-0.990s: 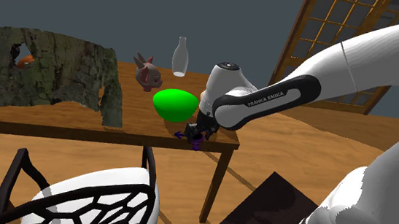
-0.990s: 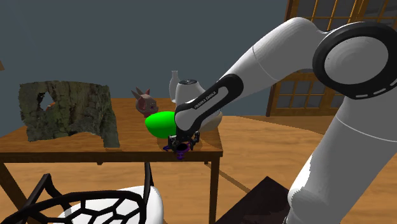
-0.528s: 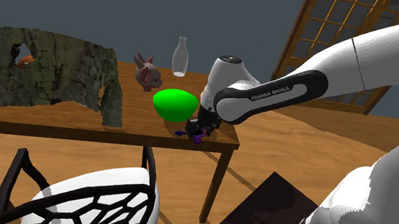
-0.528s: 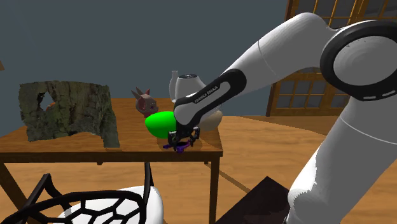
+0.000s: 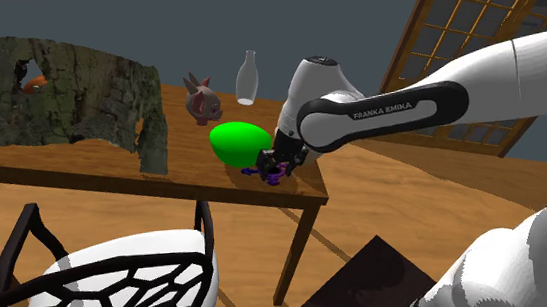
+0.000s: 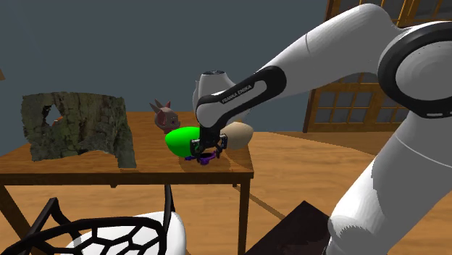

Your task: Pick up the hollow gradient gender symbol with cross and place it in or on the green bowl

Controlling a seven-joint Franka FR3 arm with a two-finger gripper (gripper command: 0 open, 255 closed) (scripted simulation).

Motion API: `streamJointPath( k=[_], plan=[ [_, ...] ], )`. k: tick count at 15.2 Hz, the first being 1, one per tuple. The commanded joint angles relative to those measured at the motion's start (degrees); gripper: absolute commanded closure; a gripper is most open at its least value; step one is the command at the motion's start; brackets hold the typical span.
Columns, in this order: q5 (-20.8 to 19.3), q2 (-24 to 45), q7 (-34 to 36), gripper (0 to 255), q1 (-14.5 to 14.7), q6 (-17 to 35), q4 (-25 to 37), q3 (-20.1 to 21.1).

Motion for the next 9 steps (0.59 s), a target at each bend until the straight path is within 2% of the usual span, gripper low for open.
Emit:
streamJointPath(
  k=[1,9],
  plan=[
    [0.17,-0.65,-0.16,255,0.02,-1.60,0.94,-0.11],
    [0.65,-2.86,-0.67,255,0.05,-7.97,5.16,-0.57]
  ],
)
